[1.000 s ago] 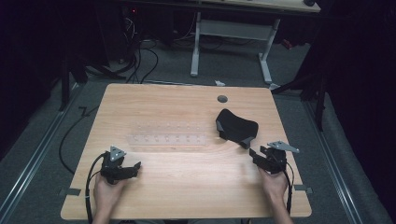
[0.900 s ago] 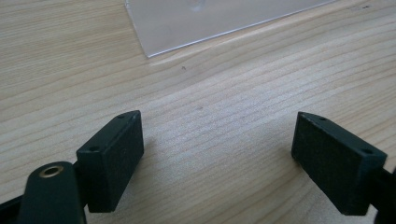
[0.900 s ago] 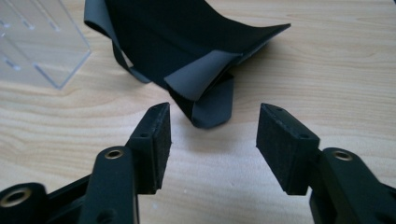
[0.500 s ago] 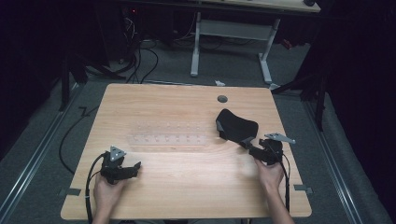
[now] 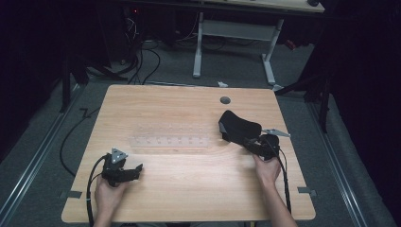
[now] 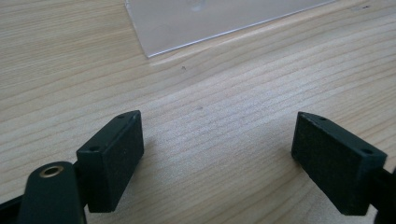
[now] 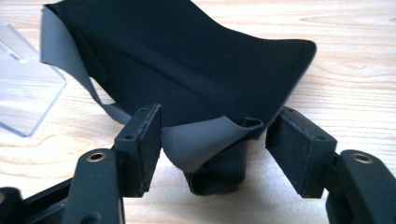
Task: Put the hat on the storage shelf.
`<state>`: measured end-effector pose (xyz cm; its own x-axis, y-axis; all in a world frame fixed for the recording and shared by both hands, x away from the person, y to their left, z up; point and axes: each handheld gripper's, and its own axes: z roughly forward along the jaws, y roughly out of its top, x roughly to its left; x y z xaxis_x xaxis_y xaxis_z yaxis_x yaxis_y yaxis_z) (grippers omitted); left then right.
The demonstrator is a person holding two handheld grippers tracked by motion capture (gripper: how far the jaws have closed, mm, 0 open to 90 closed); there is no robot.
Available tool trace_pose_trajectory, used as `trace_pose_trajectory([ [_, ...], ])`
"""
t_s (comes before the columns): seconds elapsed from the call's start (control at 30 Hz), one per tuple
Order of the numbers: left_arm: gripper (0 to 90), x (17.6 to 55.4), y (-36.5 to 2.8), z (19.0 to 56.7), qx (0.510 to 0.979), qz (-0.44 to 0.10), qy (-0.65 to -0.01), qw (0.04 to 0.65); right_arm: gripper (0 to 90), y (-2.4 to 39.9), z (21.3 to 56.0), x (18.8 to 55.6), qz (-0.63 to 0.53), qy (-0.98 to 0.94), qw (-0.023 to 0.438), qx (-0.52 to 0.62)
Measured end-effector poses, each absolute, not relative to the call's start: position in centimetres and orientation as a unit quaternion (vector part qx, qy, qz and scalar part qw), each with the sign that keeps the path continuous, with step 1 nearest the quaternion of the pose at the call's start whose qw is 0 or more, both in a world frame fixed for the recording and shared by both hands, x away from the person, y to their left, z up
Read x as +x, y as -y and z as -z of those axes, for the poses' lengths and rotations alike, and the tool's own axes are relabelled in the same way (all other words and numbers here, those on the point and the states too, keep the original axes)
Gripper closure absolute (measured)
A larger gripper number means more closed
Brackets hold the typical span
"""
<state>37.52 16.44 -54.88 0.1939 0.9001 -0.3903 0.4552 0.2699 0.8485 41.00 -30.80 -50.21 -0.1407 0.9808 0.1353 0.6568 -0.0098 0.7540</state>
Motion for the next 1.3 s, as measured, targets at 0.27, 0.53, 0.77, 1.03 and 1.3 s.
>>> trace_pose_trajectory([
  [0.27,17.5,37.5,-16.4,54.9,0.565,-0.212,-0.599,0.526,45.5,30.7,51.6,42.3,-0.349,-0.665,0.205,0.627],
  [0.53,17.4,37.5,-16.4,54.9,0.565,-0.212,-0.599,0.526,53.8,30.6,52.2,42.6,-0.348,-0.663,0.206,0.630],
  [0.77,17.4,37.5,-16.4,54.9,0.565,-0.212,-0.599,0.526,61.9,30.7,52.4,42.8,-0.355,-0.663,0.205,0.626],
  [1.03,17.5,37.5,-16.4,54.9,0.565,-0.212,-0.599,0.526,72.2,31.0,52.4,42.7,-0.378,-0.657,0.182,0.627],
  [1.3,17.4,37.5,-16.4,54.9,0.565,-0.212,-0.599,0.526,80.3,31.5,52.2,42.6,-0.410,-0.637,0.167,0.631],
])
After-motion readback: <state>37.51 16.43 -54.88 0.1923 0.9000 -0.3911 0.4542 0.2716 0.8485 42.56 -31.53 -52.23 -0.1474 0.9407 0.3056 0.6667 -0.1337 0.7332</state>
